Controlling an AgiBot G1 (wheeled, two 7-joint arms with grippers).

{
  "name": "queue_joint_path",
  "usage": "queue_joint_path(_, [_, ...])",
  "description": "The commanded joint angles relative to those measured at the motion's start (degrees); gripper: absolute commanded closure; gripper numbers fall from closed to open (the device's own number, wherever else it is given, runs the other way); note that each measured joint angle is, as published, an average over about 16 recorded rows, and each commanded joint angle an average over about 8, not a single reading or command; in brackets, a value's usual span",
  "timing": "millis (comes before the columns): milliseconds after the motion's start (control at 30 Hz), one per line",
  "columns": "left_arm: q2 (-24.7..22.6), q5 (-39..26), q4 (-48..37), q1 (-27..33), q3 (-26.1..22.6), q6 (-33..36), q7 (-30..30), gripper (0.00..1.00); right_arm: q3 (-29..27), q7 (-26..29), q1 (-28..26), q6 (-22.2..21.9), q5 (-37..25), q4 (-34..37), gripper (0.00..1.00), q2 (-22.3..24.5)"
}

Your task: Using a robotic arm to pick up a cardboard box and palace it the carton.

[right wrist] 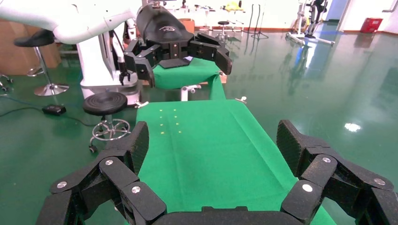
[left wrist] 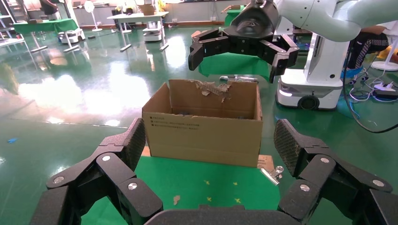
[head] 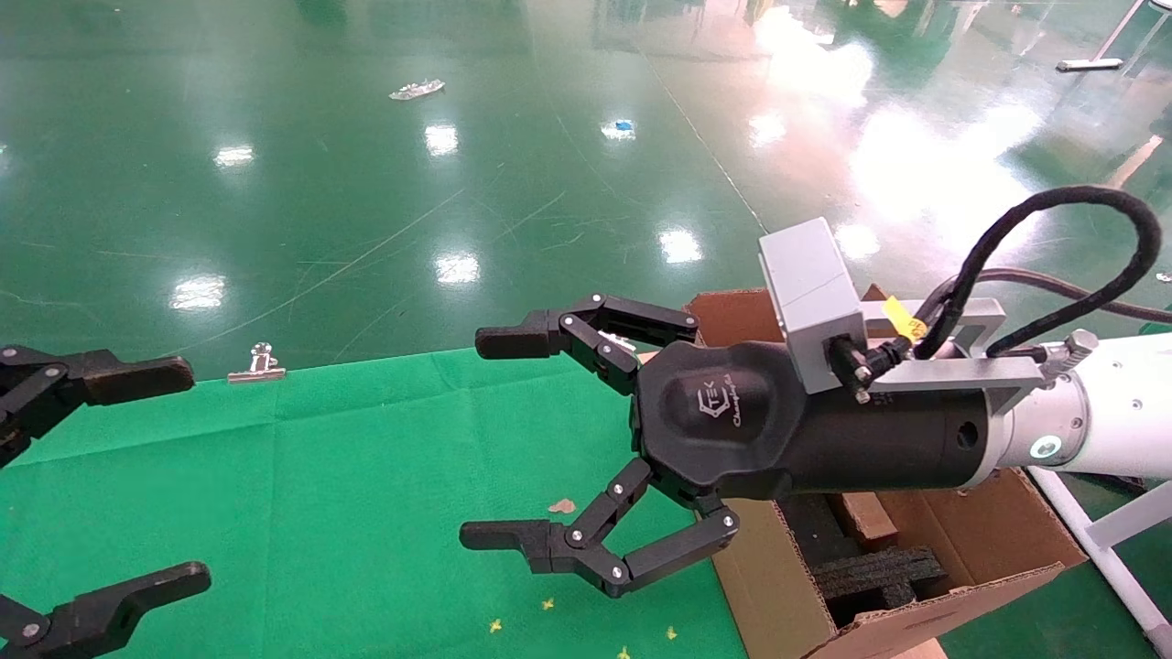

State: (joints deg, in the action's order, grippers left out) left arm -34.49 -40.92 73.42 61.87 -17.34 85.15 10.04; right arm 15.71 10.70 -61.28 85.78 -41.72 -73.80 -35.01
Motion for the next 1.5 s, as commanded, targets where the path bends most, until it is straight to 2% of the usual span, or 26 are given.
queue_joint_path(33, [0.0,0.0,0.0,0.0,0.0,0.0,0.0,0.0,0.1,0.0,-0.1,0.0,-0.1,0.1,0.0,0.0])
queue_joint_path(1500, [0.0,0.0,0.0,0.0,0.0,0.0,0.0,0.0,0.5,0.1,-0.4,-0.2,-0.2,0.4,0.0,0.0])
